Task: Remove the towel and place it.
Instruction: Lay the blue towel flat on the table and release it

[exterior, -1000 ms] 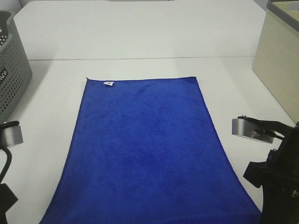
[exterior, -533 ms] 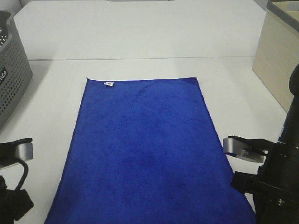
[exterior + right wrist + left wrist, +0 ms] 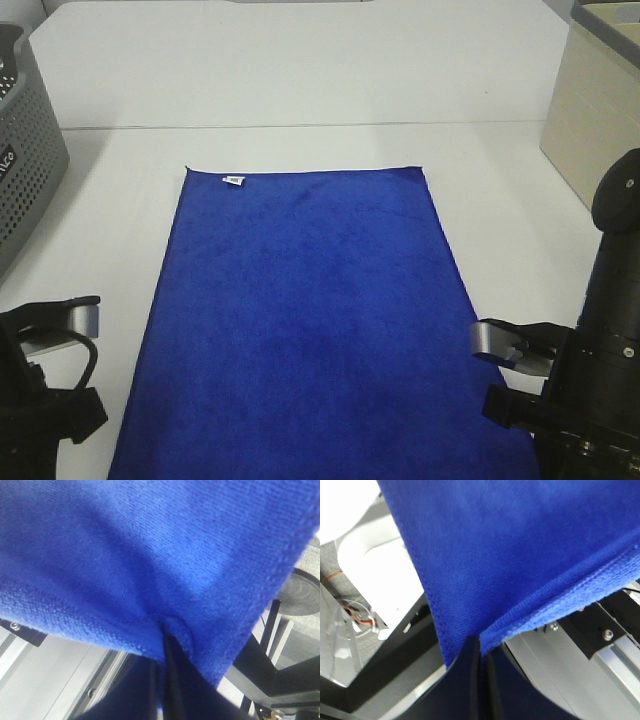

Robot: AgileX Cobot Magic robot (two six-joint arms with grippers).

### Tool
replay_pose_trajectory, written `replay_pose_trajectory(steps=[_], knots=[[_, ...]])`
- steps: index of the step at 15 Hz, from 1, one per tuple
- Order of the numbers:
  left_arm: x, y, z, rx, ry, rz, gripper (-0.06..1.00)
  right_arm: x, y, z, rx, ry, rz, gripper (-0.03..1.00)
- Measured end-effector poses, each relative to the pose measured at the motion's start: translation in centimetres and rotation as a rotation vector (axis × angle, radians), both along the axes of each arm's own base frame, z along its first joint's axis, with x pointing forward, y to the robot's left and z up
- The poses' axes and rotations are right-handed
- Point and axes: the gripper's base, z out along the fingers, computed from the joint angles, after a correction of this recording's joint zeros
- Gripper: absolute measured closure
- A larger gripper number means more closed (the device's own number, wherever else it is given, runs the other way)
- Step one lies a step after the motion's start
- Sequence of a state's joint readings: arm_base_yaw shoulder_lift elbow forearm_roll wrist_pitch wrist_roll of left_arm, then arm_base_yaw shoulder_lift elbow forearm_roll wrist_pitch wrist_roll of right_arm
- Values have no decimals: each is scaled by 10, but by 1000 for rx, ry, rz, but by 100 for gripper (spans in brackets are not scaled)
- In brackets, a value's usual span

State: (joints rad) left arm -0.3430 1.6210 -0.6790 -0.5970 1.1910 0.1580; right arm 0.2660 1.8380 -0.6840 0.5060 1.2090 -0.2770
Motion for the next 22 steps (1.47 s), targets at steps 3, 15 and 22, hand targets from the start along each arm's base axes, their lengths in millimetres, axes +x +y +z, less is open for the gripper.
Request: replay_pose_trajectory(steps=[3,15,22], knots=[[7,-1,-14,35,48,-21,94,0,1,-3,0,14,-6,95],[33,-7,-67,57,187,-121,94,6,2,-35,-37,144,-14,95],[34,-7,-78,65,220,-133,94,7,3,-41,-42,169,-25,95]])
